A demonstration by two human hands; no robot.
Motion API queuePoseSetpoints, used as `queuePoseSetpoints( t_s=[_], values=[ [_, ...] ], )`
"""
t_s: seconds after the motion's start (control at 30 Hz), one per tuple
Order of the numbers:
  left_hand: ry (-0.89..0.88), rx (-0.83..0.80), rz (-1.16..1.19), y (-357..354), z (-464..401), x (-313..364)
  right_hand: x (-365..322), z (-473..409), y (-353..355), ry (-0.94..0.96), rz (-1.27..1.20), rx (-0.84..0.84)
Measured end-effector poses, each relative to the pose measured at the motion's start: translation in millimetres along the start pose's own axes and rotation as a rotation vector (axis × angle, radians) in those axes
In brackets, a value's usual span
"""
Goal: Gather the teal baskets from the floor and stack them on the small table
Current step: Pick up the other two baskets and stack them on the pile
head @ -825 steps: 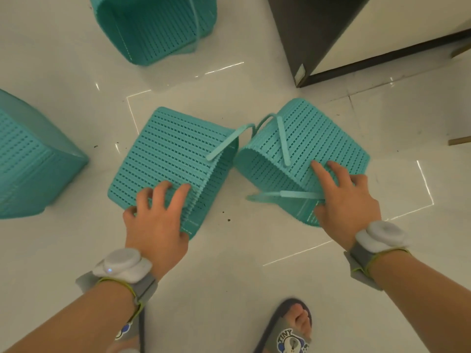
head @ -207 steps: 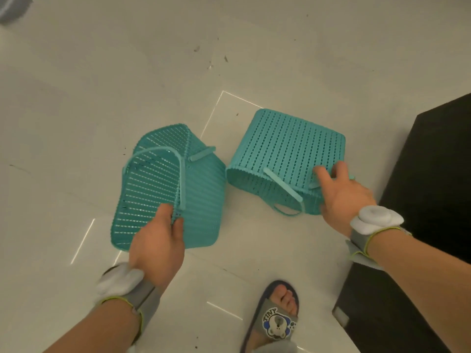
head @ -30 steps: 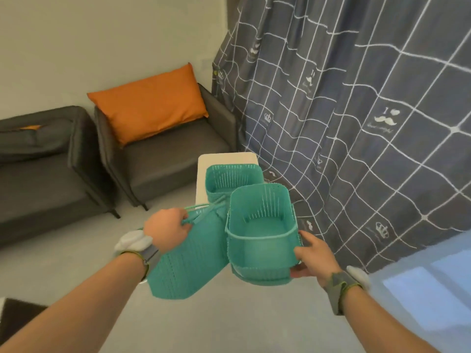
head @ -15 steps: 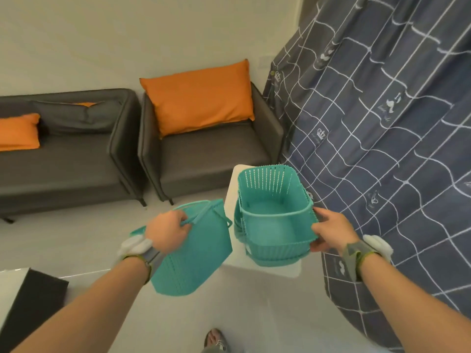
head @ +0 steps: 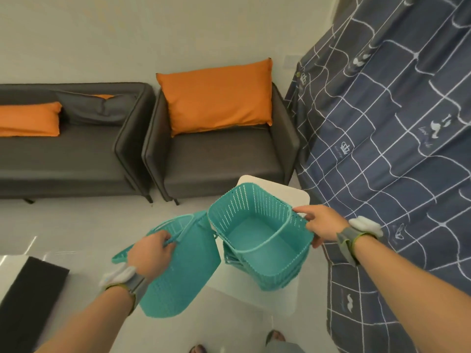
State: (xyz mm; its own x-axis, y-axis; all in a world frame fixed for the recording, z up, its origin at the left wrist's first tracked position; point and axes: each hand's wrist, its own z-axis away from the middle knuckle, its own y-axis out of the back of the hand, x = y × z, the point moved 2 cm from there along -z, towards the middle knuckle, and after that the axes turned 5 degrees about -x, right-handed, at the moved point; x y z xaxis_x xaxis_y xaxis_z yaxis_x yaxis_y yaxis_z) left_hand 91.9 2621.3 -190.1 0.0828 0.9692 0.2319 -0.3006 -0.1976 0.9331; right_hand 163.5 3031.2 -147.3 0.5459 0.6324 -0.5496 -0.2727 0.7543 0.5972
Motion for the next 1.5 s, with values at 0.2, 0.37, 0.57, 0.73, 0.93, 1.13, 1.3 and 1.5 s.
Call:
queuePoseSetpoints(
  t_s=[0.2,0.37,0.57,0.73,0.93,1.13,1.3,1.5],
  values=[
    [0.071,0.049,-0.016,-2,1,18,15,-30,23,0.064,0.091,-0.059],
    [0.098,0.065,-0.04,1,2,30,34,-60,35,0.086,0.176,0.019],
    [0.125,0.063,-0.078,5,3,30,37,-71,33,0.205,0.344,0.082],
    [0.128,0.053,-0.094,11,1,31,42,-100,25,0.278,0.467,0.034],
    [0.133,0.066,-0.083,8,1,27,71,-112,5,0.107,0.426,0.144],
    [0.117,0.013,-0.087,-4,-7,12,79,-68,-42,0.063,0.031,0.273],
    [0.055,-0.059,-0.086,-4,-30,-7,48,-47,-79,-0.047,-0.186,0.283],
    [-0.043,-0.051,-0.096,11,-64,-26,0,-44,-88,-0.289,-0.117,0.133]
  ],
)
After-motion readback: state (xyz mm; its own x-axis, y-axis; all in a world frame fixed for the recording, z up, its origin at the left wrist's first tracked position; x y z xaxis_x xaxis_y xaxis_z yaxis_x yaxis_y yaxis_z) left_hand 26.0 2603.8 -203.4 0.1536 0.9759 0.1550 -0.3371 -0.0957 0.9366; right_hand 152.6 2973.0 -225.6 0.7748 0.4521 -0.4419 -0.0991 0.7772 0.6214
